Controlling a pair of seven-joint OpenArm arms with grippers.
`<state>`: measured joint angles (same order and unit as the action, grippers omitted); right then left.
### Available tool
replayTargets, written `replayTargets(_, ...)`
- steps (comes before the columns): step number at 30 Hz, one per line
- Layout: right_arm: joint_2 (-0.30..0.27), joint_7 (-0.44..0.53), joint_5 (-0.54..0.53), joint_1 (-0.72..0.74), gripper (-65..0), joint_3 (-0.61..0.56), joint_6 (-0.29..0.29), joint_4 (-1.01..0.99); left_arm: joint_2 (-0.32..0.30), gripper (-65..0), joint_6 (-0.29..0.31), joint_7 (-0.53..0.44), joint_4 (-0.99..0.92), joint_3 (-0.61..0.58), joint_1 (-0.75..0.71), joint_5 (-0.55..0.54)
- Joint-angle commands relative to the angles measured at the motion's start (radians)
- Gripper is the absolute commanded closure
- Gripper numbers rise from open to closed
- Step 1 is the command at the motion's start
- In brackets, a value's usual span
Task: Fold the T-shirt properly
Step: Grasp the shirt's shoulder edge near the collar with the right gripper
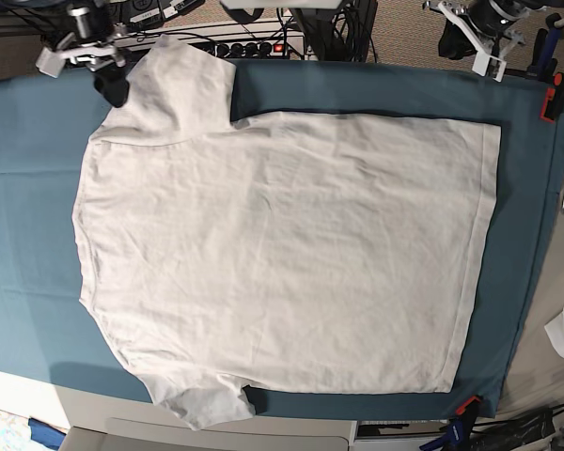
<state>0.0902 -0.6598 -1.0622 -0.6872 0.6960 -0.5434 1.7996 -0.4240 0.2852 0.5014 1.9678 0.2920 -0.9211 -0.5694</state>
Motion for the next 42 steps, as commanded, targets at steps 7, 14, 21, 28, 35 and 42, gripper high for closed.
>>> replayTargets(7, 0.007, 0.035, 0.043, -0.011, -26.4, -0.005, 0.042, 0.016, -0.008, -9.5, 0.005, -0.010, 0.013, 0.005, -0.010, -0.008)
replayTargets(14, 0.013, 0.047, 0.088, -0.010, -26.4, -0.003, 0.080, 0.016, -0.008, -9.5, 0.005, -0.007, 0.013, 0.005, 0.000, -0.008)
replayTargets(21, 0.013, 0.039, 0.088, -0.011, -26.4, -0.034, 0.080, 0.005, -0.008, -9.5, 0.005, -0.008, 0.013, 0.005, 0.021, -0.008)
replayTargets(28, 0.013, 0.026, 0.088, -0.011, -26.4, -0.049, 0.080, 0.005, -0.008, -9.5, 0.005, -0.009, 0.013, 0.005, 0.021, -0.008)
replayTargets(35, 0.013, 0.002, 0.088, -0.011, -26.3, -0.049, 0.080, 0.005, -0.008, -9.5, 0.005, -0.011, 0.013, 0.005, 0.022, -0.008)
replayTargets(42, 0.013, -0.015, 0.095, -0.017, -26.3, -0.049, 0.081, 0.005, -0.008, -9.5, 0.005, -0.011, 0.013, 0.005, 0.022, -0.008)
